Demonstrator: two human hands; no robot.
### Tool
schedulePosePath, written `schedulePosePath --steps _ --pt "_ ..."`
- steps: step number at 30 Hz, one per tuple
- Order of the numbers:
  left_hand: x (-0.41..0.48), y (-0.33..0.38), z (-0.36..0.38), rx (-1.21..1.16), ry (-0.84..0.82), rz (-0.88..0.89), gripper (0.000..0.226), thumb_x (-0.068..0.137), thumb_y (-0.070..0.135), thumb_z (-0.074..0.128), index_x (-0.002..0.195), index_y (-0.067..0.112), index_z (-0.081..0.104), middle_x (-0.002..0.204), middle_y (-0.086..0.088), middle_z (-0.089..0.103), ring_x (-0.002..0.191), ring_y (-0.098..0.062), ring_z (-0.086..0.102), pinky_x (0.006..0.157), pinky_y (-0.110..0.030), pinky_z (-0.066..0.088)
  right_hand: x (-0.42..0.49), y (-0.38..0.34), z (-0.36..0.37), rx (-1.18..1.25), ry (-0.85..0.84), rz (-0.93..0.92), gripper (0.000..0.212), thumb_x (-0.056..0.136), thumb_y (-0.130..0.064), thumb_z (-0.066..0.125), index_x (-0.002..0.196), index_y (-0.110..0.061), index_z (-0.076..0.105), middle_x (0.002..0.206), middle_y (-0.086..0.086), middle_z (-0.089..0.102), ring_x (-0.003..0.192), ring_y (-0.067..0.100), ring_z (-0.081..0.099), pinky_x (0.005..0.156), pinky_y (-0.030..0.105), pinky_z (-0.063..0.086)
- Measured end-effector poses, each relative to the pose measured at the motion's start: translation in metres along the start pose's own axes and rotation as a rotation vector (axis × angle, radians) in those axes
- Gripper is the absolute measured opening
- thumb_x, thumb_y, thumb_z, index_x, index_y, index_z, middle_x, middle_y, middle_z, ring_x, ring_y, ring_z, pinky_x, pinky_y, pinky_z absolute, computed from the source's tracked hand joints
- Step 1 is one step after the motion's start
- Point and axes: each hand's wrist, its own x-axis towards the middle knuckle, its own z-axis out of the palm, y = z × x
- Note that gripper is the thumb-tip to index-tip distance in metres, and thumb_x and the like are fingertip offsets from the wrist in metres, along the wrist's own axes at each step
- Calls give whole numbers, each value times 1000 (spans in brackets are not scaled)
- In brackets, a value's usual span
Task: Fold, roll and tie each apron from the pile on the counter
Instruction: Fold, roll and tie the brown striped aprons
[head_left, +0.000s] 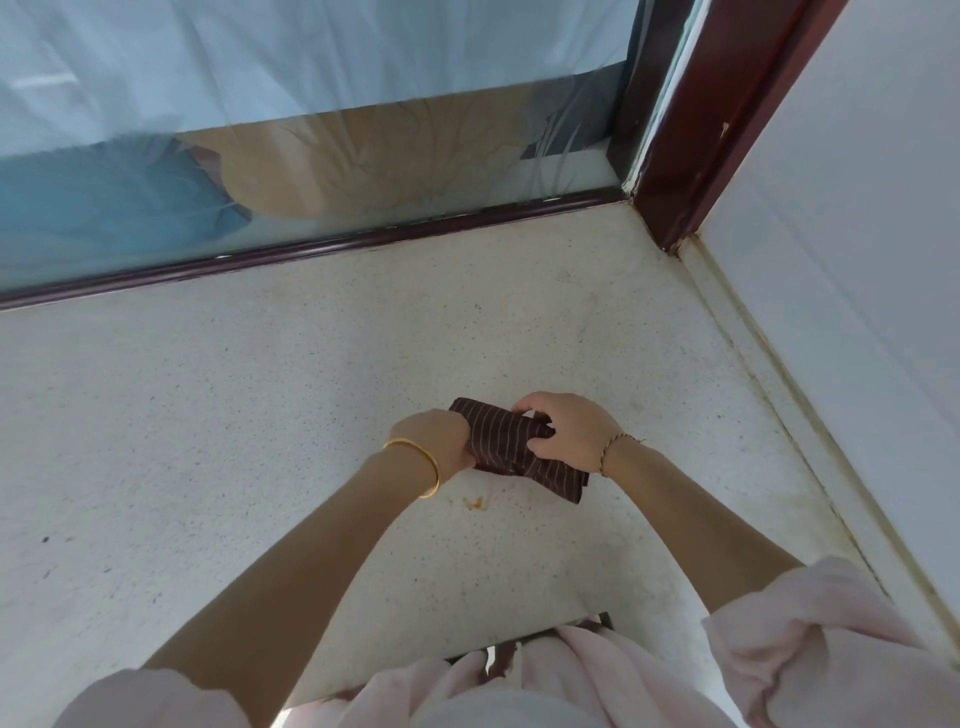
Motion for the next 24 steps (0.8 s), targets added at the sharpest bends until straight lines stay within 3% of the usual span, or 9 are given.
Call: schedulePosePath --steps 3,7,10,12,15,19,22,24 --pt "-1 -4 -14 -232 -75 31 33 94 31 48 72 14 66 88 -10 70 80 -22 62 77 -31 45 -4 -7 4 -124 75 -30 46 86 -25 59 131 -25 50 112 -1 62 101 16 56 84 29 48" --pt "-5 9 -10 -730 158 53 34 91 36 57 66 15 66 71 -19 65 56 -21 48 53 -22 39 -7 -13 19 -119 90 -56 35 85 -29 60 119 -24 54 105 -1 62 100 19 56 80 32 49" --pt "-6 17 10 -1133 245 -25 22 89 29 61 72 17 69 83 -13 71 72 -25 61 69 -28 53 -9 -16 30 -81 94 -61 31 84 -28 63 112 -18 54 106 1 62 100 20 56 83 34 48" --pt "-6 18 20 -1293 274 -62 20 91 20 59 76 12 70 81 -5 71 81 -19 66 72 -23 55 -11 -16 36 -23 80 -66 32 83 -26 66 110 -14 54 107 4 61 100 21 55 85 33 46" --pt "-7 23 27 -1360 305 -78 20 93 13 55 82 7 70 77 -1 69 76 -10 64 67 -14 52 -16 -15 40 215 44 -24 36 79 -21 72 109 -12 54 107 3 61 100 20 57 87 32 47" --pt "-7 24 26 -1241 310 -39 14 91 8 56 90 12 70 79 5 68 71 4 60 68 -7 46 -22 -13 37 565 16 49 40 74 -11 77 105 -18 51 103 -2 61 99 16 60 84 24 48" --pt "-8 27 30 -1079 277 9 23 86 -3 58 98 12 70 97 1 68 85 -2 62 82 -13 49 -23 -10 37 639 -60 103 31 81 -1 64 106 -8 48 100 5 65 92 20 61 75 21 49" --pt "-6 32 31 -963 269 19 27 85 -4 56 101 11 71 94 5 64 86 -5 59 85 -15 47 -23 -9 36 657 -58 126 26 84 6 55 106 -4 45 102 13 67 79 18 61 63 18 47"
